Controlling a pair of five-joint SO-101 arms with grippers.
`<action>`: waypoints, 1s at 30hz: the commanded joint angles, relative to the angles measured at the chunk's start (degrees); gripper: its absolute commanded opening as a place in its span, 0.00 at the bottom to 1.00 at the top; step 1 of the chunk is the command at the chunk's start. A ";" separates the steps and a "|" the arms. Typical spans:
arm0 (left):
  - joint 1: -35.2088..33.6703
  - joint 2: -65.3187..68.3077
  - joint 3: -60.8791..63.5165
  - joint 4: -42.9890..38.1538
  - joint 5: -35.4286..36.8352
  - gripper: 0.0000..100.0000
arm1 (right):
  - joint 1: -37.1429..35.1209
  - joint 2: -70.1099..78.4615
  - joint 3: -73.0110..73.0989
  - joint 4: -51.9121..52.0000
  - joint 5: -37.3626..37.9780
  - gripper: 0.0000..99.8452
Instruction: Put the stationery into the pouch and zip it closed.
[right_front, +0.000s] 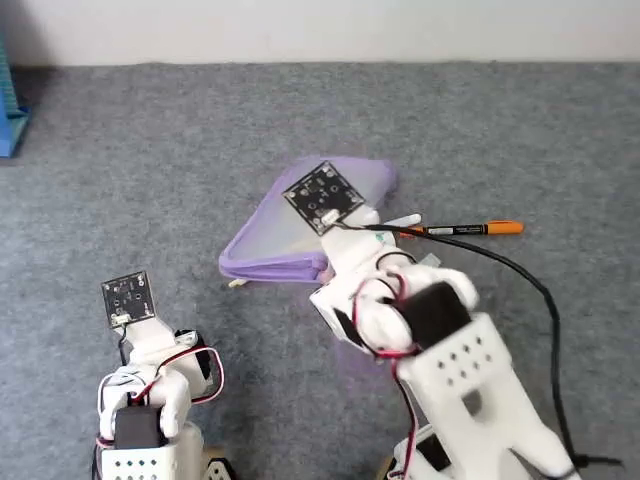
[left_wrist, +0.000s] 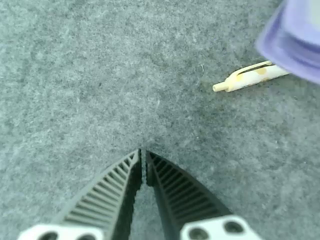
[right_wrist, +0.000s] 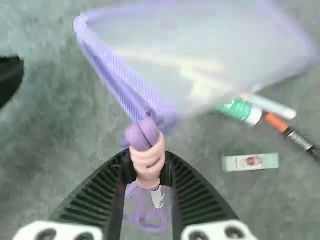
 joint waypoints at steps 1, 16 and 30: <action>-0.09 -0.44 -0.31 -1.32 0.00 0.01 | 0.84 -4.79 -3.34 -2.24 2.37 0.01; -0.09 -0.44 -0.31 -1.32 0.00 0.01 | 15.25 -2.68 -21.54 -19.12 21.80 0.01; -0.09 -0.44 -0.31 -1.32 0.00 0.01 | 14.55 14.64 -30.24 -32.31 37.98 0.01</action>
